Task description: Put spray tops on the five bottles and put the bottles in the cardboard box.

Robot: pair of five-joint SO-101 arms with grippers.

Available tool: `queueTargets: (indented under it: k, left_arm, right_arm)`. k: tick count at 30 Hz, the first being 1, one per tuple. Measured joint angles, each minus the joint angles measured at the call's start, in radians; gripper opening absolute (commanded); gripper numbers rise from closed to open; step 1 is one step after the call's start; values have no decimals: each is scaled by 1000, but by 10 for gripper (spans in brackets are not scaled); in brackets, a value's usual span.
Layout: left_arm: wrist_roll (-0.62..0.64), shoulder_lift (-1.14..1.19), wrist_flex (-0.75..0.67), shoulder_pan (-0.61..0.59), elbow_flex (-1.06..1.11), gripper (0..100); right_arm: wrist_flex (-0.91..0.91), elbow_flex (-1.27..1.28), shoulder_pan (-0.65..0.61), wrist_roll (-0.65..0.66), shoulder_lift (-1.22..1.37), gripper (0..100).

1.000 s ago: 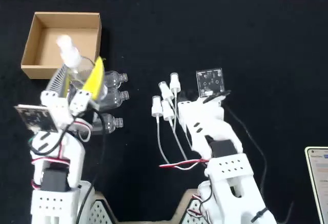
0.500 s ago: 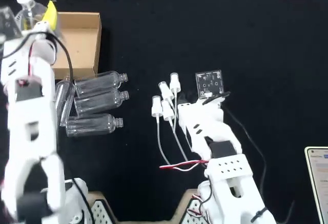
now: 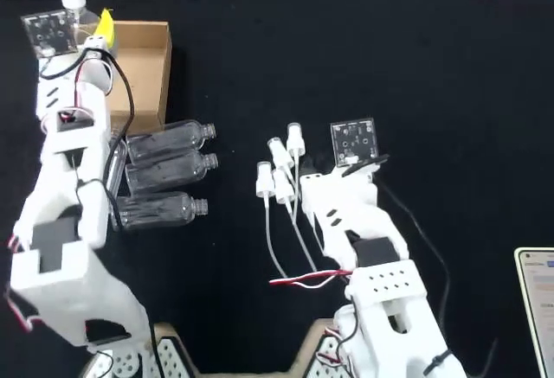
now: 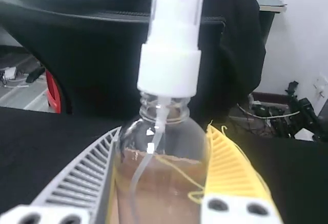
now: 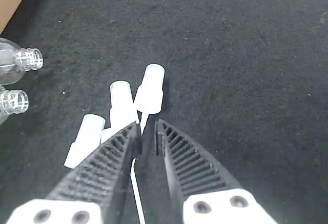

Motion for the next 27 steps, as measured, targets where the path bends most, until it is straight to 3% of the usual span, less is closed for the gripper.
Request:
queueTargets:
  k: [12,22,27]
  left_arm:
    - [-8,480,-20,-57,-512,155]
    - [89,733,350,-58,-1011,159]
    - [55,895,407,-86,-1238,155]
  right_arm:
    - [-6,0,0,0,0,59]
    - [-6,0,0,0,0,59]
    - [-6,0,0,0,0,59]
